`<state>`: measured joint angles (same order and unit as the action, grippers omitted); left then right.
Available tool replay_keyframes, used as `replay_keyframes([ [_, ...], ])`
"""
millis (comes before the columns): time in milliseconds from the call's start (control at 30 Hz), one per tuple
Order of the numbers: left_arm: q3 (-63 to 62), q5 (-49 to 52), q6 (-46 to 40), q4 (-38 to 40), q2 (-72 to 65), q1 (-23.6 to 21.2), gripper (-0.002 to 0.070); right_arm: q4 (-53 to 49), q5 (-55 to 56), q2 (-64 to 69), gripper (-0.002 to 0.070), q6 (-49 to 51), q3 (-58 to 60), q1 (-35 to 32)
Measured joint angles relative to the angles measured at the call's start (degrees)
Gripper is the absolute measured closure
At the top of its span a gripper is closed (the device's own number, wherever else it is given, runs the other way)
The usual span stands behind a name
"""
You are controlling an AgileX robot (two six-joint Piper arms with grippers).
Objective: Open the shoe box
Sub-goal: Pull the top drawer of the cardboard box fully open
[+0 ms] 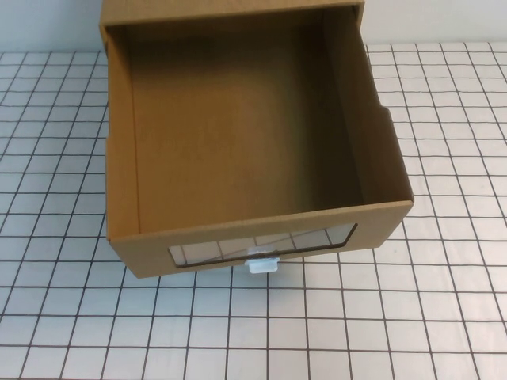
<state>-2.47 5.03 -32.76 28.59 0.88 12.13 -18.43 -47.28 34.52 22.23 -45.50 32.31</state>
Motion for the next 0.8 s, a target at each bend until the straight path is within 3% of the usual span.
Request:
replay_keyframes([
  [167, 3.87, -6.77, 0.00, 0.48, 0.00, 0.00, 0.0677, 0.86, 0.00, 0.00, 0.0689, 0.00, 0.00, 0.00],
  [800, 3.97, -1.02, 0.00, 0.94, 0.00, 0.00, 0.0677, 2.78, -2.52, 0.00, 0.0689, 0.00, 0.00, 0.00],
])
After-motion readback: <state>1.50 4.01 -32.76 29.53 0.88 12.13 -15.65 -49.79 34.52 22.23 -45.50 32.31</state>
